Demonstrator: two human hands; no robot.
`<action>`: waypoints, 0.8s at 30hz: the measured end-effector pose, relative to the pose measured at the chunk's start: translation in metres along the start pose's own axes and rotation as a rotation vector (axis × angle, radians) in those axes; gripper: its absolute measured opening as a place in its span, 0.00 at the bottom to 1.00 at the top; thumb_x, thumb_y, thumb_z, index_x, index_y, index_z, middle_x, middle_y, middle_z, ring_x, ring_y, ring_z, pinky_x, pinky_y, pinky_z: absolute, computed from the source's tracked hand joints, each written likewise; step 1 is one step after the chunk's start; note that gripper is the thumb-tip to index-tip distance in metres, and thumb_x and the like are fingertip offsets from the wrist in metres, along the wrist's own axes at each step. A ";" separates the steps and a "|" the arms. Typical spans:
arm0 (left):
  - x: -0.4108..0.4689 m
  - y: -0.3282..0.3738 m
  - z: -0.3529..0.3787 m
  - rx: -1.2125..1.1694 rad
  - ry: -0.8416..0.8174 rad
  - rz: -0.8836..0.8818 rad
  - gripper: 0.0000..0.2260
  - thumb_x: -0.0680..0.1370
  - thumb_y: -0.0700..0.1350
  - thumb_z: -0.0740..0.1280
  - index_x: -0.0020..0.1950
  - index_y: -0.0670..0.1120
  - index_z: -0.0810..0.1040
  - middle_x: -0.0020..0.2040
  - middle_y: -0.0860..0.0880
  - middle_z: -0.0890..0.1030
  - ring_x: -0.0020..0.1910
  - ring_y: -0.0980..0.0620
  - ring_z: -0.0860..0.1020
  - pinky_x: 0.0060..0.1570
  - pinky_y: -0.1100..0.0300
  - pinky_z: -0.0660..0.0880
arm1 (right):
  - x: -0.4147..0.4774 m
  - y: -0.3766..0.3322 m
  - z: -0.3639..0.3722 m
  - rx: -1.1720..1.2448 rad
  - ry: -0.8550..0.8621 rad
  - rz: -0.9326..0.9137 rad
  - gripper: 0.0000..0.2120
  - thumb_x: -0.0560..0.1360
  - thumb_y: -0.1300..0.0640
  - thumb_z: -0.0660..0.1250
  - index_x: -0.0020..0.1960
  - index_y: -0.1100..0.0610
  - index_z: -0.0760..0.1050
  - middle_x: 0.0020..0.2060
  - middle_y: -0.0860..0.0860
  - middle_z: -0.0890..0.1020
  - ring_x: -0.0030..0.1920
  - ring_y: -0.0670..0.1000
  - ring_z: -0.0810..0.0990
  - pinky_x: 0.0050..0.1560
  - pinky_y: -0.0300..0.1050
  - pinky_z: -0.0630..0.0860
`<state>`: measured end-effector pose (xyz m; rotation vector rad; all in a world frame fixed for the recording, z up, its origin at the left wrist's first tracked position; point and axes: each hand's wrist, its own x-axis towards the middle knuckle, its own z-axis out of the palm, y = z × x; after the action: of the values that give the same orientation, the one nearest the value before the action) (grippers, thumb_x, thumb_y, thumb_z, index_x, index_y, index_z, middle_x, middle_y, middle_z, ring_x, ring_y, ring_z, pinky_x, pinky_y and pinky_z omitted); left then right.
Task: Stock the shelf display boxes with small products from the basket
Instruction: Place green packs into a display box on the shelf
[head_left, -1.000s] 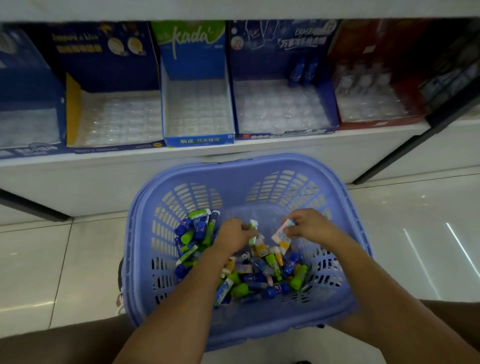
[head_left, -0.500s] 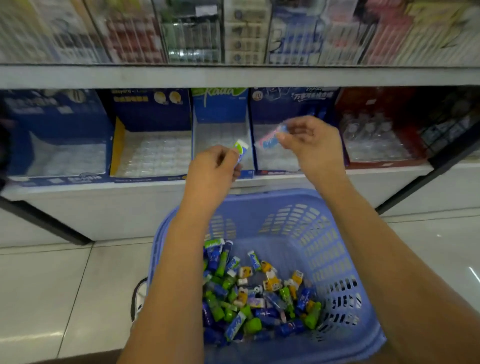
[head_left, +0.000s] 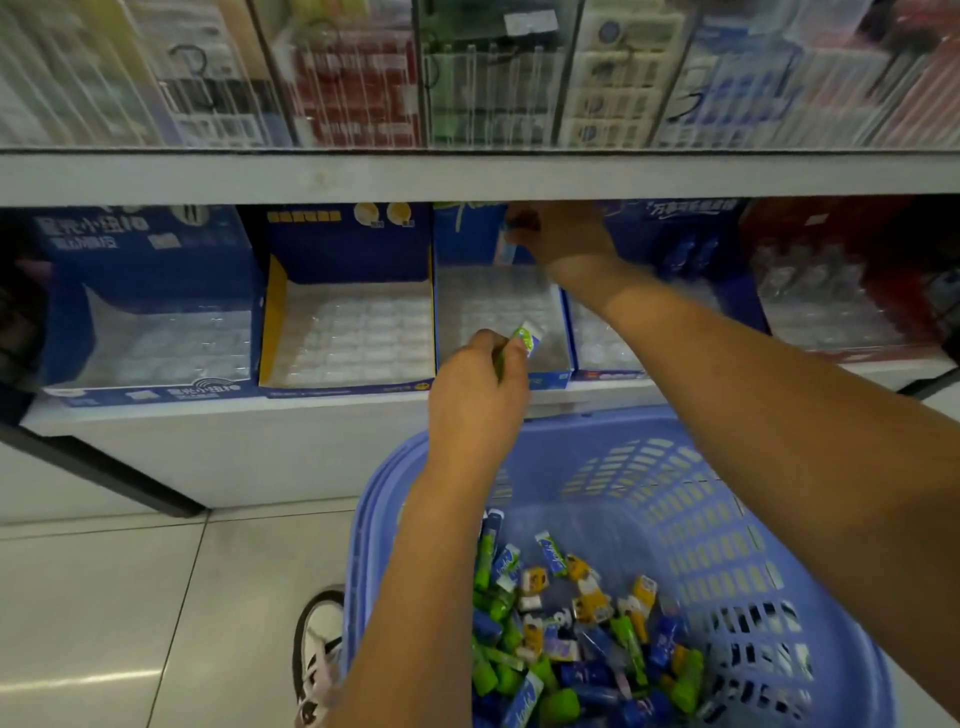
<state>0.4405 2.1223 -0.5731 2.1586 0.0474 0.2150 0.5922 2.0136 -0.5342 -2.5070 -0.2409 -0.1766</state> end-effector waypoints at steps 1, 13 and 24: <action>0.001 0.000 0.000 -0.009 -0.003 -0.007 0.11 0.81 0.50 0.59 0.46 0.46 0.74 0.32 0.53 0.73 0.31 0.57 0.72 0.29 0.58 0.68 | 0.003 0.001 0.001 -0.020 -0.026 -0.003 0.12 0.78 0.57 0.63 0.59 0.60 0.76 0.58 0.57 0.79 0.60 0.55 0.76 0.50 0.33 0.64; 0.001 0.007 -0.010 -0.213 -0.048 -0.090 0.12 0.81 0.51 0.61 0.44 0.44 0.76 0.31 0.52 0.73 0.31 0.56 0.71 0.29 0.61 0.66 | -0.004 -0.008 -0.009 -0.100 -0.097 0.068 0.16 0.77 0.56 0.64 0.63 0.60 0.73 0.61 0.57 0.77 0.61 0.56 0.75 0.58 0.40 0.69; -0.011 0.027 -0.019 -1.029 -0.069 -0.379 0.06 0.78 0.41 0.66 0.44 0.41 0.80 0.44 0.41 0.83 0.44 0.47 0.81 0.51 0.56 0.78 | -0.166 -0.029 -0.036 0.872 -0.118 0.269 0.11 0.71 0.63 0.72 0.52 0.55 0.77 0.38 0.49 0.83 0.39 0.48 0.84 0.39 0.38 0.81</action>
<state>0.4252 2.1210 -0.5422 1.1002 0.2460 -0.0611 0.4219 1.9932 -0.5189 -1.6561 -0.0090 0.1619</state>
